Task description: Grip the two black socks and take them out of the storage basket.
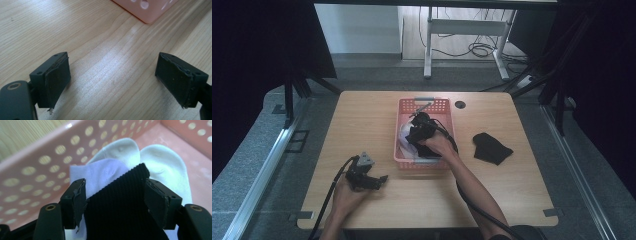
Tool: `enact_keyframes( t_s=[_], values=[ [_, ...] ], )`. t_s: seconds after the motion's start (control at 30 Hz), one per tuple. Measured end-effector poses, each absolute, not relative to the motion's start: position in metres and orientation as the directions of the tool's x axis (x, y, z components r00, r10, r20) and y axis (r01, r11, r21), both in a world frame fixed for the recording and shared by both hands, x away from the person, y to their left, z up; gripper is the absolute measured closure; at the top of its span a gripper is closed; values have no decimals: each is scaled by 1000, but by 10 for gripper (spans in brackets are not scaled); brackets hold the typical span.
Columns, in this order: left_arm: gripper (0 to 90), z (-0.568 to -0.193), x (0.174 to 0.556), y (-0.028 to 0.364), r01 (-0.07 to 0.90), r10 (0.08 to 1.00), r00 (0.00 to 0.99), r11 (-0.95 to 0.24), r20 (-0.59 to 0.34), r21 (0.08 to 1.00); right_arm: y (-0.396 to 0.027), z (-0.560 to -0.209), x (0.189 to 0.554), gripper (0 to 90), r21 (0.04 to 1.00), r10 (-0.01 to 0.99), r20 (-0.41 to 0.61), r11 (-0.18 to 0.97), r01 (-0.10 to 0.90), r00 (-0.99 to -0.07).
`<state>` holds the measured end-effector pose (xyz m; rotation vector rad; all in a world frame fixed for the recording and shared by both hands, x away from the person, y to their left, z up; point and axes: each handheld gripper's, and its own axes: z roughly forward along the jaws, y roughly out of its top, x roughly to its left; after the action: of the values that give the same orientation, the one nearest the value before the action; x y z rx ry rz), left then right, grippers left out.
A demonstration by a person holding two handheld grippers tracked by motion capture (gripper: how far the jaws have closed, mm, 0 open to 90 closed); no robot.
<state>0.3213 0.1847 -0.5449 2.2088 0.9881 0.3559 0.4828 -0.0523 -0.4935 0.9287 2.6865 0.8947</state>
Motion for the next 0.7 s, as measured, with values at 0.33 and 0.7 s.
enact_keyframes(
  t_s=[0.33,0.7],
  values=[
    [125,-545,321,185,551,738,674,-479,-26,683,-51,-499,483,725,567,624,19,636,523,-781],
    [125,-545,321,185,551,738,674,-479,-26,684,-70,-467,474,805,643,643,25,576,504,-766]
  ],
)
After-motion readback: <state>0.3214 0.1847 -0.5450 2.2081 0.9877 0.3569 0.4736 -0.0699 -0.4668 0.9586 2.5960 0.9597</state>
